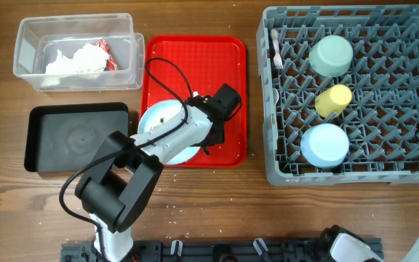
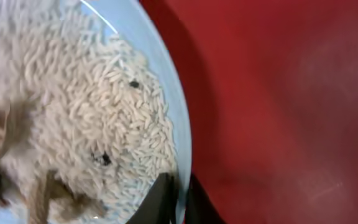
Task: Sort waste into correct bins and load items into the dishwasher rack
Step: 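Grasp the light blue plate's rim with the left gripper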
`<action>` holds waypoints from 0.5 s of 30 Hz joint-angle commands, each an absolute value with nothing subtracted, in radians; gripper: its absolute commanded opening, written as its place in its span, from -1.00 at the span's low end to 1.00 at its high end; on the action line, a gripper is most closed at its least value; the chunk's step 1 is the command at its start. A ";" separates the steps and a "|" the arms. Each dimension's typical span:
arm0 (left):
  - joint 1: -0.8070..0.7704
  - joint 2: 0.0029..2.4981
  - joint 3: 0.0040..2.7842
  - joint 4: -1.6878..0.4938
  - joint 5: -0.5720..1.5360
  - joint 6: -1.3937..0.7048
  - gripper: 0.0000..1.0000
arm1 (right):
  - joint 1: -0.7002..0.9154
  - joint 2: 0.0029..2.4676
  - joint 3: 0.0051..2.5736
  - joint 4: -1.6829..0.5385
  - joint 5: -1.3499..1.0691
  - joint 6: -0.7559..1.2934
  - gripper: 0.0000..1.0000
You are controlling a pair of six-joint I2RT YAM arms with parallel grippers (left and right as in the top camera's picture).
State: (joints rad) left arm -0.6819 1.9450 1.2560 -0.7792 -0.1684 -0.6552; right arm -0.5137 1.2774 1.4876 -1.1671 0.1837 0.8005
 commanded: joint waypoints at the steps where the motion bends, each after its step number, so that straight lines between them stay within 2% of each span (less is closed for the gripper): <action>1: -0.683 1.948 1.278 -0.814 -0.174 -0.662 -0.92 | -0.517 1.287 1.497 -1.167 0.182 0.815 0.99; 15: -0.643 1.691 1.317 -0.926 -0.197 -0.661 -0.92 | -0.517 1.287 1.497 -1.167 0.182 0.815 0.99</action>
